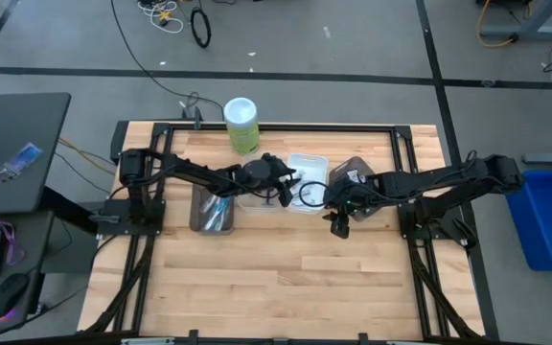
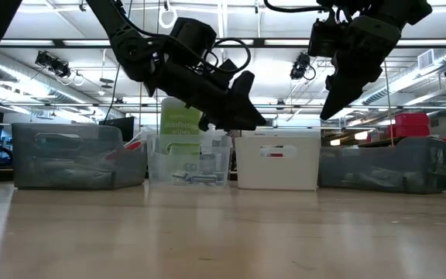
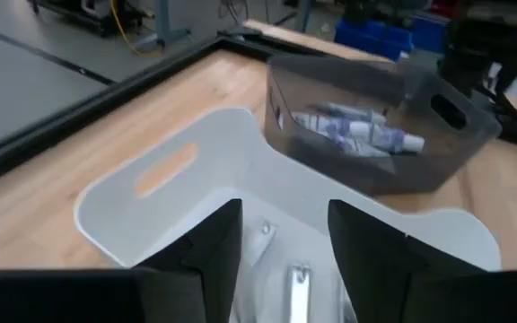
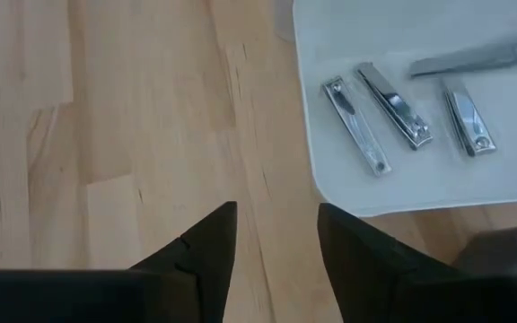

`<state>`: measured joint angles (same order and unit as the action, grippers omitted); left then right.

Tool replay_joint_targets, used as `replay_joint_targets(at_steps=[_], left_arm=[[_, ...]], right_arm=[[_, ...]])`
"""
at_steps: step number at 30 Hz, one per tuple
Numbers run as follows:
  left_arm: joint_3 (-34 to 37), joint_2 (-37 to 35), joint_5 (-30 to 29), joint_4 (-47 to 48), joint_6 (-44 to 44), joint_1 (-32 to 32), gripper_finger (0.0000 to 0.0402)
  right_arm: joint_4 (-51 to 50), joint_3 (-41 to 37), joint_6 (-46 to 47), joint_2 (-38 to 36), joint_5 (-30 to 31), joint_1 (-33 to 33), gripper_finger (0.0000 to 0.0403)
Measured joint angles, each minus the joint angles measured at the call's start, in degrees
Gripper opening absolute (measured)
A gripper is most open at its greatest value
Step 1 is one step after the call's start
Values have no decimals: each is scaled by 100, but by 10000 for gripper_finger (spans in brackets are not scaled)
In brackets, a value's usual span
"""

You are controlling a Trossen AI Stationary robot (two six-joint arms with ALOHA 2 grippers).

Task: Pick & Place Travel size toiletries
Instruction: Return to Home Position

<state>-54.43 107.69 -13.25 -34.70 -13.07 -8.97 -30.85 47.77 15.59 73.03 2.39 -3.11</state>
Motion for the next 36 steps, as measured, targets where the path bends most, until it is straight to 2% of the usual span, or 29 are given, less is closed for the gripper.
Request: replay_joint_targets(at_steps=[6, 9, 12, 15, 18, 21, 27, 33, 36], left_arm=[[-42, -364, 610, 286, 174, 0, 166], [-42, -678, 827, 701, 199, 16, 136], [-42, -1116, 764, 1169, 428, 91, 93], [-42, -1621, 459, 1628, 766, 243, 46], [-42, -2169, 5, 2165, 1091, 456, 10], [-42, -2702, -422, 2840, 1226, 680, 10], [-42, -3599, -1221, 4108, 1149, 1059, 11], [-32, -4122, -1936, 4911, 1033, 1314, 6], [-31, -4408, -2017, 5195, 1052, 1353, 14]], right_arm=[[32, 0, 0, 0, 0, 0, 158], [47, 0, -6, 0, 1, 0, 159], [105, 0, -232, 0, 7, 0, 160], [439, -2, -387, 0, 84, 0, 153], [714, -2, -393, 0, -161, -15, 132], [845, -2, -444, 0, -392, -108, 95], [1134, -2, -783, 0, -404, -321, 9], [1298, 151, -1495, -67, -412, -387, 6], [1283, 331, -1823, -317, -410, -382, 6]])
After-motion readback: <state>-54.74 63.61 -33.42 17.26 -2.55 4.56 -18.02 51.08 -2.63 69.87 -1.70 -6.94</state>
